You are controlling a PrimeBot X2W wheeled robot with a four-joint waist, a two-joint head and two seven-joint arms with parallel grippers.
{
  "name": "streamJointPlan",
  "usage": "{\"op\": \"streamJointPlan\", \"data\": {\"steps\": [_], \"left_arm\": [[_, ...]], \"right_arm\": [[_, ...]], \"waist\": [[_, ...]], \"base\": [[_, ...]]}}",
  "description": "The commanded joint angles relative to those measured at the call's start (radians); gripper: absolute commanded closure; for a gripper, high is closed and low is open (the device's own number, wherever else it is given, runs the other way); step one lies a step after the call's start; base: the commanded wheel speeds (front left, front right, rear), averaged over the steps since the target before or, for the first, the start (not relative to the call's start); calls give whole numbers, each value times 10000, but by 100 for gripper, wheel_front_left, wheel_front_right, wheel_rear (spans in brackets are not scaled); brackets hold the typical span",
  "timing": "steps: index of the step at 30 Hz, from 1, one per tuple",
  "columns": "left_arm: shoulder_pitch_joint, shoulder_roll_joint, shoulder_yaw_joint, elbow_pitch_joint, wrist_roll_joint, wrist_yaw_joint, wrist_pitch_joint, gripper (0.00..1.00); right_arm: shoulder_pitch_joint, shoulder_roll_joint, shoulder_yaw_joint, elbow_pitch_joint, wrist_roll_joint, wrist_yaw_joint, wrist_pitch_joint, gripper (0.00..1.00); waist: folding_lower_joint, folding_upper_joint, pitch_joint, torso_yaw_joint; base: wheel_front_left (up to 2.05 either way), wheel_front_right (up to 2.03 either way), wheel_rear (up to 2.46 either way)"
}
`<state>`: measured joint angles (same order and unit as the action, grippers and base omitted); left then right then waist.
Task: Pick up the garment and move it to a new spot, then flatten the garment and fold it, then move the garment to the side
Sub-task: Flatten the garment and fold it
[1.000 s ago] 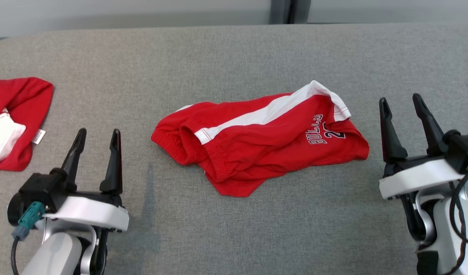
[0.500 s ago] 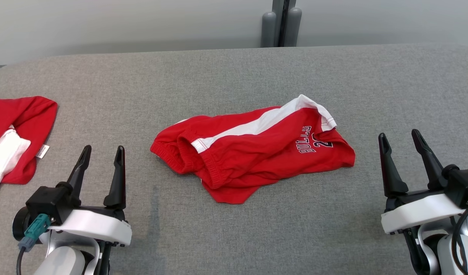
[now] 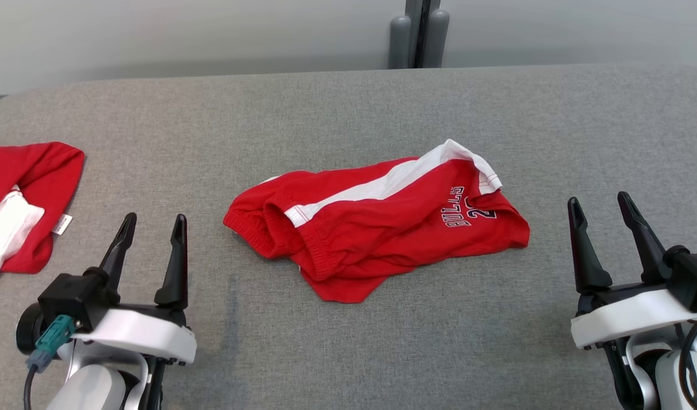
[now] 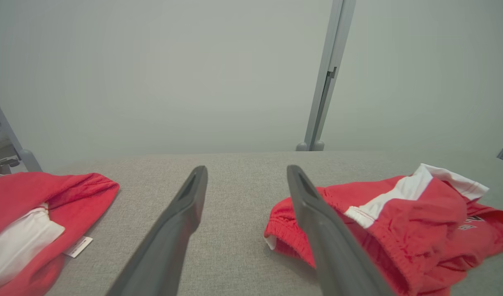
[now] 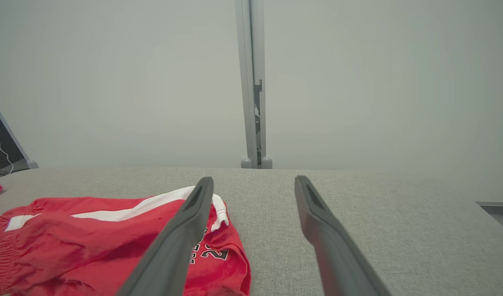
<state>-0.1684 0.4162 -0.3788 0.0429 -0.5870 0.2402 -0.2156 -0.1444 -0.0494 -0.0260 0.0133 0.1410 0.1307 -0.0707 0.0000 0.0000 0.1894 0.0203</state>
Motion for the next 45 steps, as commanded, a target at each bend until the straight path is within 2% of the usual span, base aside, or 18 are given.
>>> {"op": "streamJointPlan", "data": {"steps": [1, 9, 11, 17, 22, 28, 30, 32, 35, 36, 38, 39, 43, 45], "left_arm": [[-264, 25, -36, -131, 94, 24, 30, 0], [-1288, -59, -766, -582, 314, -470, 851, 0], [-1500, -158, -1254, -549, 199, -721, 1537, 0], [-1552, -293, -1849, -535, -111, -1084, 2554, 0], [-1675, -248, -2026, -415, -350, -1176, 3177, 0], [-1903, -81, -1884, -110, -585, -1258, 3460, 0], [-2028, -6, -1834, 3, -527, -1219, 3529, 3], [-2061, -11, -1831, 100, -565, -1232, 3565, 8], [-2201, 37, -1770, 173, -586, -1248, 3567, 24], [-2231, 12, -1731, 223, -658, -1249, 3562, 48], [-2317, 33, -1683, 257, -689, -1265, 3554, 62], [-2349, 34, -1668, 266, -713, -1281, 3549, 72], [-2372, -8, -1689, 273, -864, -1425, 3627, 93], [-2398, -2, -1736, 283, -867, -1425, 3643, 100]], "right_arm": [[-101, -31, -59, -75, -38, 3, 40, 0], [-329, -33, 88, -74, 58, 3, 53, 0], [-374, -37, 178, 27, 92, 3, -1, 0], [-519, -37, 210, 208, 195, 3, -39, 0], [-604, -36, 294, 315, 251, 3, -115, 0], [-774, -34, 456, 498, 328, 3, -218, 0], [-806, -36, 472, 546, 366, 3, -238, 0], [-824, -37, 478, 586, 351, 3, -255, 0], [-869, -36, 499, 647, 382, 3, -307, 0], [-897, -36, 511, 685, 395, 3, -331, 0], [-956, -36, 518, 731, 423, 3, -371, 0], [-955, -36, 523, 752, 434, 3, -382, 0], [-993, -37, 529, 812, 477, 3, -416, 0], [-1040, -36, 534, 824, 515, 3, -441, 0]], "waist": [[0, 0, 109, 21], [0, 0, 575, -22], [0, 0, 737, -144], [0, 0, 970, -346], [0, 0, 1168, -509], [0, 0, 1324, -711], [0, 0, 1346, -759], [0, 0, 1371, -807], [0, 0, 1421, -867], [0, 0, 1453, -898], [0, 0, 1491, -928], [0, 0, 1504, -941], [0, 0, 1582, -983], [0, 0, 1612, -1003]], "base": [[0, 0, 0], [0, 0, 0], [0, 0, 0], [0, 0, 0], [0, 0, 0], [0, 0, 0], [0, 0, 0], [0, 0, 0], [0, 0, 0], [0, 0, 0], [0, 0, 0], [0, 0, 0], [0, 0, 0], [0, 0, 0]]}}
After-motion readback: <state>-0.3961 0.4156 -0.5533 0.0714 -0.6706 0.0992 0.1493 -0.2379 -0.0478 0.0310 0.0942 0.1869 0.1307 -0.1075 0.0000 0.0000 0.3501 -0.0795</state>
